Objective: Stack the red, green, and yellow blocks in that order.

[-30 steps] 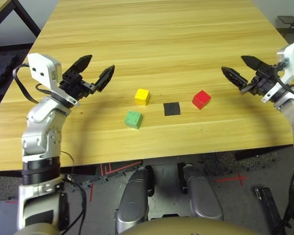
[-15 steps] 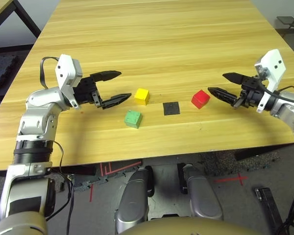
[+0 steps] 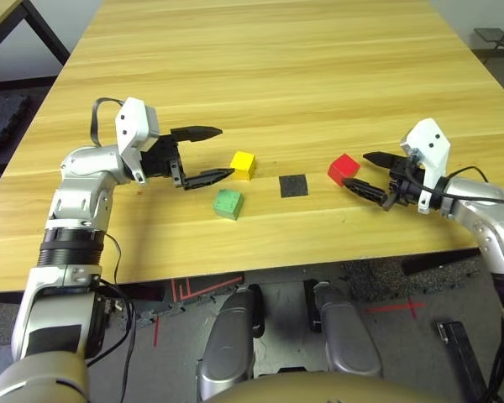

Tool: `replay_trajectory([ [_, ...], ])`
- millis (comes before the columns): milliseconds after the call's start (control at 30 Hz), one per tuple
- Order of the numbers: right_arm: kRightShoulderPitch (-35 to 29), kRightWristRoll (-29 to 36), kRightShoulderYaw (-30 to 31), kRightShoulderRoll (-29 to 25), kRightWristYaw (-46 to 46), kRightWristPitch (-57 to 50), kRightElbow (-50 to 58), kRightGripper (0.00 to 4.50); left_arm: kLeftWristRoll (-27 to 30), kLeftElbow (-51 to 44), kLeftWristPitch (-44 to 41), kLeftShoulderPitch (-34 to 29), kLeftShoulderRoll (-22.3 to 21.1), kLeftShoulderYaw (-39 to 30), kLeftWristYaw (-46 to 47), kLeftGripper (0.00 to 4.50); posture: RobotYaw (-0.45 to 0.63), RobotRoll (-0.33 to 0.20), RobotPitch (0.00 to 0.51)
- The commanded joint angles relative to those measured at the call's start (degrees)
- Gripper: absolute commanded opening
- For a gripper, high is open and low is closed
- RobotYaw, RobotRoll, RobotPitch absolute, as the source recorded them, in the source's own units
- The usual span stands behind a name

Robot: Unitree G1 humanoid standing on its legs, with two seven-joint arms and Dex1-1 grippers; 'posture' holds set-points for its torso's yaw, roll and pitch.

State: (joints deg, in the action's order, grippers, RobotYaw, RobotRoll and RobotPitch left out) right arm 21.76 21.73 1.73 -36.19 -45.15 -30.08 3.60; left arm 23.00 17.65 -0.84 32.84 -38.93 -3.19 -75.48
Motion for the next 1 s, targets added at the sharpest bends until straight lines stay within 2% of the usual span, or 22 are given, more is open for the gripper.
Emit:
replay_trajectory([
  [33,0.57,-2.28,1.35,1.28,-0.91,3.19,-4.54,4.50,-0.70,0.08,0.42,-0.12,0.40,0.75,-0.39,4.44,0.25,-0.028,0.207],
  [400,2.93,-6.26,3.45,6.79,-0.56,7.10,-10.20,4.50,0.15,-2.68,-1.13,-0.92,0.39,-0.01,0.57,4.44,0.28,-0.013,0.211],
  [500,3.33,-7.29,3.35,7.68,-0.27,8.21,-11.41,3.87,0.39,-3.91,-1.71,-1.82,0.34,-0.19,0.89,4.50,0.28,-0.012,0.211],
  [700,3.38,-8.63,3.17,8.00,-0.05,9.28,-11.80,2.05,0.54,-4.90,-2.39,-2.13,0.56,-0.37,1.58,4.50,0.29,-0.010,0.205],
  [867,4.48,-9.82,3.92,7.49,-1.65,11.18,-11.60,2.07,0.80,-5.35,-2.84,-1.94,0.84,-0.42,2.00,4.50,0.29,-0.009,0.195],
  [1000,8.14,-8.70,5.13,5.05,-9.02,12.35,-11.42,2.07,0.80,-5.50,-2.86,-2.03,1.31,-0.43,2.51,4.50,0.29,-0.012,0.189],
])
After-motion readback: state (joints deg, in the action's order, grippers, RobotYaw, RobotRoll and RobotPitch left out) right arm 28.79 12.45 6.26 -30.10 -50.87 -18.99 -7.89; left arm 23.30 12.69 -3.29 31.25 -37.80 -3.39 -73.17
